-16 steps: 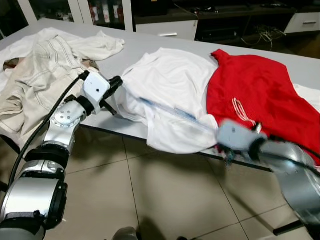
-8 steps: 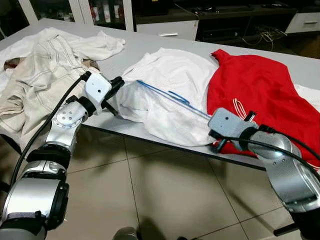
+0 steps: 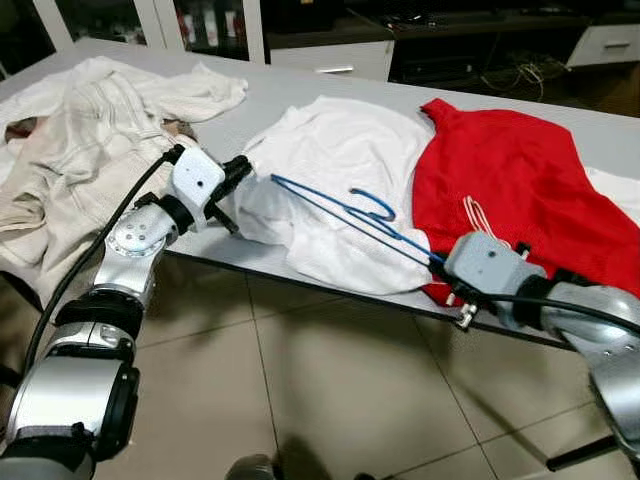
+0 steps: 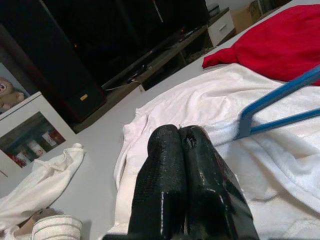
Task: Hang hanger
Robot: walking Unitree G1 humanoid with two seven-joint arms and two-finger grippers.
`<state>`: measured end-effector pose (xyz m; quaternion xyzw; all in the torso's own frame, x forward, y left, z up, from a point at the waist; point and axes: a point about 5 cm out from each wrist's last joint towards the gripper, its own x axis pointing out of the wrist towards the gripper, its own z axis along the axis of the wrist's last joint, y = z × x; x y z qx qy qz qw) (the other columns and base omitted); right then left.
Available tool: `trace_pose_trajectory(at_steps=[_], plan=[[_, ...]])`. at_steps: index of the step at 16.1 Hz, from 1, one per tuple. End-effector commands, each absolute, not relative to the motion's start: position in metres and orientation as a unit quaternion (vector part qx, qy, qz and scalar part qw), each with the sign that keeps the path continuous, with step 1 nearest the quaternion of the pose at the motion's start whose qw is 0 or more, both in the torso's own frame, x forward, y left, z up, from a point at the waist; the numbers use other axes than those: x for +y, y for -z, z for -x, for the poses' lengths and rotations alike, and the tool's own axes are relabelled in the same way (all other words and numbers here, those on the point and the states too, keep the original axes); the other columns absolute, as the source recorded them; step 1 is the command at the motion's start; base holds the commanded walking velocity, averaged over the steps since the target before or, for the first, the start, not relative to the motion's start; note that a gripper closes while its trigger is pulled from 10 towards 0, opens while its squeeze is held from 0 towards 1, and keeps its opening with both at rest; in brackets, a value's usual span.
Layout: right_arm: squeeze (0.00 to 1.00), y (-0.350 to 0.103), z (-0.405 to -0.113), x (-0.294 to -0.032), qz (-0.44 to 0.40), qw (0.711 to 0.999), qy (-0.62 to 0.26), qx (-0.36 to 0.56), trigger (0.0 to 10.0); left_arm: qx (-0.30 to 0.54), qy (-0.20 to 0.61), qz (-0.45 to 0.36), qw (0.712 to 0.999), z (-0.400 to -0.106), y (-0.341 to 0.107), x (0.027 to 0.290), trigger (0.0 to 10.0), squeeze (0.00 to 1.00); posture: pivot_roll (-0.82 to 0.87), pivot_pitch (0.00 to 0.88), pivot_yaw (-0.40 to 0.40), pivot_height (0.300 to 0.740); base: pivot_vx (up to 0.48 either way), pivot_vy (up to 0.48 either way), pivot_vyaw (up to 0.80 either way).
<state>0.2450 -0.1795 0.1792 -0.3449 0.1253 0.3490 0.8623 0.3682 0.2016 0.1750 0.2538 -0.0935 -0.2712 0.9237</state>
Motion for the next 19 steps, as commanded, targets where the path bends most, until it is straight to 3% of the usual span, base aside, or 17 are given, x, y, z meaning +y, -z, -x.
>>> trace_pose_trajectory(at_steps=[1, 7, 11, 16, 19], plan=[[0.00, -0.188, -0.242, -0.182, 0.341, 0.864, -0.353, 0.113, 10.0, -0.094, 0.279, -0.251, 0.922, -0.369, -0.176, 0.200, 0.0, 0.00, 0.02, 0.035, 0.024, 0.740, 0.000, 0.000, 0.00], [0.00, -0.189, -0.226, -0.191, 0.304, 0.857, -0.400, 0.117, 10.0, -0.094, 0.286, -0.248, 0.921, -0.368, -0.176, 0.199, 0.0, 0.00, 0.02, 0.033, 0.026, 0.740, 0.000, 0.000, 0.00], [0.00, -0.178, -0.226, -0.204, 0.346, 0.834, -0.402, 0.154, 10.0, -0.094, 0.292, -0.247, 0.919, -0.368, -0.175, 0.199, 0.0, 0.00, 0.02, 0.035, 0.025, 0.740, 0.000, 0.000, 0.00], [0.00, -0.179, -0.229, -0.194, 0.345, 0.832, -0.411, 0.141, 10.0, -0.097, 0.292, -0.246, 0.919, -0.367, -0.177, 0.200, 0.0, 0.00, 0.03, 0.033, 0.023, 0.740, 0.000, 0.000, 0.00], [0.00, -0.181, -0.234, -0.206, 0.345, 0.844, -0.382, 0.147, 10.0, -0.095, 0.292, -0.247, 0.919, -0.366, -0.176, 0.201, 0.0, 0.00, 0.03, 0.029, 0.022, 0.740, 0.000, 0.000, 0.00]])
